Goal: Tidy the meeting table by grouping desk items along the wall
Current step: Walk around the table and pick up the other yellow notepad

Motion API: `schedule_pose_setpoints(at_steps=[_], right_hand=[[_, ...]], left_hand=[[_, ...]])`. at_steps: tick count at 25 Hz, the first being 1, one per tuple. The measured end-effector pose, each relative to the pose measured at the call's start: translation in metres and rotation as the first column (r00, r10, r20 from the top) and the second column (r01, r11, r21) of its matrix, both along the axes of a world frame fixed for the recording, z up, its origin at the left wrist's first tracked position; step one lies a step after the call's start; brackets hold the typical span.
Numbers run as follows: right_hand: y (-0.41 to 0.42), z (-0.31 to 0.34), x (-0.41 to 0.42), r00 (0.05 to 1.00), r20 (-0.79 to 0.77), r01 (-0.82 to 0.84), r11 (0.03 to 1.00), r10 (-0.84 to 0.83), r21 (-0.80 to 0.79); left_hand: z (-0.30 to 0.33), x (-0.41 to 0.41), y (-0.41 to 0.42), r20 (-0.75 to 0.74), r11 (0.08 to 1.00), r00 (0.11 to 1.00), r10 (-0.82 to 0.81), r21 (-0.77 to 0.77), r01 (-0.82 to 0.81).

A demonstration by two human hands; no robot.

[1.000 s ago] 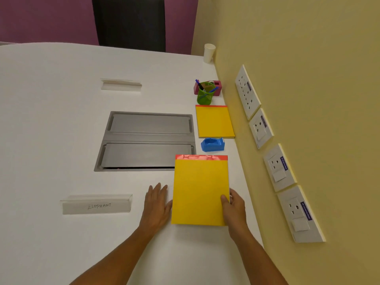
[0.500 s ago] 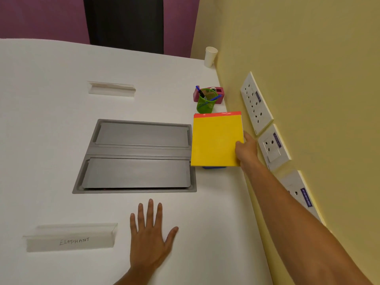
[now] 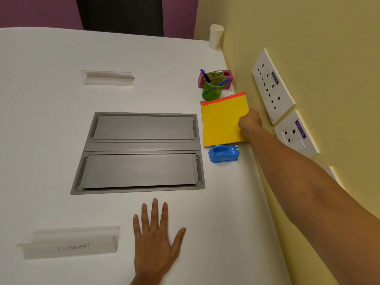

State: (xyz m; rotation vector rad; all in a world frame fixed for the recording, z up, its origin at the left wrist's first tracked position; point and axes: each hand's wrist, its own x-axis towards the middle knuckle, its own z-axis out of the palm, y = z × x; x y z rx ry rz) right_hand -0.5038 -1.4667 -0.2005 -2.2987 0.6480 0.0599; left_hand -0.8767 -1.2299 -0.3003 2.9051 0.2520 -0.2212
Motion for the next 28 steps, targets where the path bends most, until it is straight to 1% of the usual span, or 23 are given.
schedule_pose_setpoints(at_steps=[3, 5, 6, 7, 8, 9, 10, 11, 12, 13, 14, 15, 17, 18, 21, 24, 28], right_hand=[[0.003, -0.007, 0.005, 1.000, -0.006, -0.015, 0.998, 0.014, -0.060], [0.010, -0.010, 0.007, 0.999, -0.043, -0.004, 0.994, -0.001, -0.109], [0.015, -0.012, 0.006, 0.997, -0.075, 0.002, 0.985, -0.015, -0.174], [0.024, -0.013, 0.001, 0.995, -0.097, -0.009, 0.962, -0.018, -0.272], [0.033, -0.014, -0.005, 0.996, -0.088, -0.043, 0.921, 0.009, -0.386], [0.041, -0.017, -0.011, 0.995, -0.061, -0.103, 0.872, 0.083, -0.478], [0.050, -0.022, -0.017, 0.979, -0.047, -0.192, 0.829, 0.198, -0.526], [0.061, -0.027, -0.023, 0.944, -0.069, -0.308, 0.783, 0.324, -0.541], [0.069, -0.033, -0.028, 0.898, -0.123, -0.419, 0.736, 0.422, -0.532], [0.077, -0.038, -0.033, 0.855, -0.197, -0.508, 0.697, 0.480, -0.507], [0.085, -0.043, -0.037, 0.825, -0.268, -0.563, 0.678, 0.498, -0.472], [0.089, -0.047, -0.039, 0.810, -0.320, -0.586, 0.680, 0.492, -0.441], [0.093, -0.054, -0.040, 0.807, -0.376, -0.586, 0.696, 0.455, -0.415], [0.093, -0.056, -0.039, 0.817, -0.380, -0.570, 0.706, 0.434, -0.420], [0.089, -0.057, -0.033, 0.849, -0.362, -0.516, 0.751, 0.384, -0.413], [0.084, -0.058, -0.027, 0.870, -0.357, -0.469, 0.793, 0.339, -0.390], [0.083, -0.058, -0.021, 0.872, -0.363, -0.461, 0.799, 0.328, -0.386]], left_hand=[[-0.002, 0.000, 0.001, 0.026, 1.000, 1.000, 0.006, -0.001, -0.006], [-0.005, 0.000, 0.001, 0.028, 1.000, 1.000, -0.003, 0.003, 0.003], [-0.007, 0.002, 0.001, 0.027, 1.000, 1.000, -0.004, 0.001, 0.003], [-0.008, 0.001, 0.002, 0.019, 1.000, 1.000, -0.001, -0.001, 0.001], [-0.009, 0.002, 0.002, 0.019, 1.000, 1.000, 0.000, -0.001, 0.000], [-0.010, 0.003, 0.001, 0.017, 1.000, 1.000, 0.001, 0.000, -0.001], [-0.010, 0.003, 0.001, 0.019, 1.000, 1.000, 0.003, 0.001, -0.003], [-0.009, 0.003, 0.001, 0.023, 1.000, 1.000, 0.006, 0.002, -0.006], [-0.008, 0.004, 0.000, 0.026, 1.000, 1.000, 0.008, -0.004, -0.008], [-0.008, 0.005, 0.000, 0.030, 1.000, 0.999, 0.012, -0.008, -0.012], [-0.009, 0.004, 0.001, 0.028, 1.000, 0.999, 0.015, -0.007, -0.015], [-0.010, 0.004, 0.001, 0.028, 1.000, 1.000, 0.013, -0.005, -0.013], [-0.013, 0.005, 0.002, 0.038, 1.000, 0.999, 0.012, -0.002, -0.012], [-0.015, 0.007, 0.002, 0.042, 1.000, 0.999, 0.011, -0.003, -0.011], [-0.017, 0.007, 0.003, 0.051, 1.000, 0.999, 0.013, -0.004, -0.012], [-0.020, 0.005, 0.003, 0.091, 1.000, 0.996, 0.011, -0.012, -0.010], [-0.024, 0.006, 0.004, 0.104, 1.000, 0.995, 0.013, -0.017, -0.011]])
